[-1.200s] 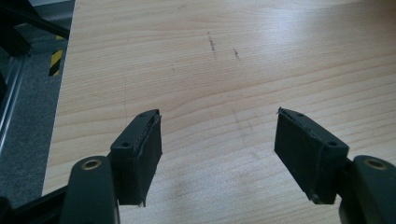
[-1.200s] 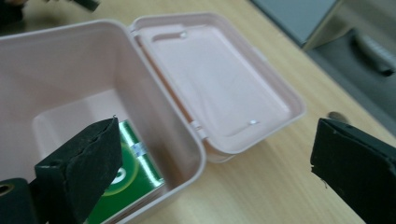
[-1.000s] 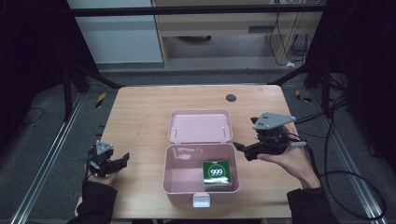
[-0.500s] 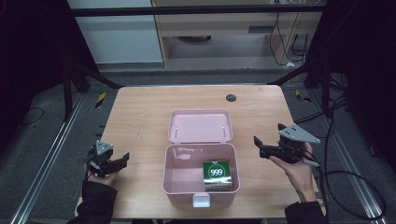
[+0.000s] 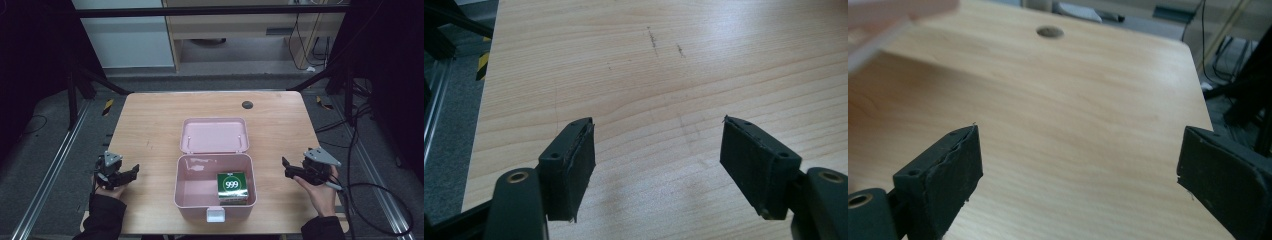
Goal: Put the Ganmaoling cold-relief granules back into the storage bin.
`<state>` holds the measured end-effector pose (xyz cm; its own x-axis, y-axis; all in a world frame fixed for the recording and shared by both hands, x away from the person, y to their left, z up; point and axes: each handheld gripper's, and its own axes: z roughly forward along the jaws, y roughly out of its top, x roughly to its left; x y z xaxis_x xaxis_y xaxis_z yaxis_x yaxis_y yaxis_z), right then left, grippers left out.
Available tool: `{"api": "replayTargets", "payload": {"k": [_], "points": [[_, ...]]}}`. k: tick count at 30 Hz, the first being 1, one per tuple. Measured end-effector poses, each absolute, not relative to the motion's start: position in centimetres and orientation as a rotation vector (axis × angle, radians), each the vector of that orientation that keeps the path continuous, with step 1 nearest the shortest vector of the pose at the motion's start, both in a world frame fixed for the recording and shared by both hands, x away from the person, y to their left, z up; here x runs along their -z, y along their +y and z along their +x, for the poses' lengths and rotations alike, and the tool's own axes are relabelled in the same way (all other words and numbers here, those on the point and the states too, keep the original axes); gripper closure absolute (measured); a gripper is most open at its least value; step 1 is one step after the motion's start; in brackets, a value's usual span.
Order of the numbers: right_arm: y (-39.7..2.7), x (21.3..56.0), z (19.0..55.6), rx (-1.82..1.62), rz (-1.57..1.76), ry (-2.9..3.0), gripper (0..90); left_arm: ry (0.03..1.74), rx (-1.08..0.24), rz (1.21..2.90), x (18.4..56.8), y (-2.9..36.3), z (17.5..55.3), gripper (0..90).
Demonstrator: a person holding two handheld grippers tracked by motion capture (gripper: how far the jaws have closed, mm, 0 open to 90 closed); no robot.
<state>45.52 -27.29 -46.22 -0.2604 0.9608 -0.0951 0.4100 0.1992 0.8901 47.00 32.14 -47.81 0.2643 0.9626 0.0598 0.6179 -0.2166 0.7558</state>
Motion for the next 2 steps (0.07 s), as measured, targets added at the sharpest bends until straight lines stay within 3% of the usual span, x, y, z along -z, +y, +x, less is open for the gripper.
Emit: {"api": "replayTargets", "payload": {"k": [2], "points": [[-27.69, 47.01, 45.56, -0.997, 1.322, 1.785, 4.7, 1.432, -0.720, 1.930, 48.07, 32.13, 47.19, 28.2]]}}
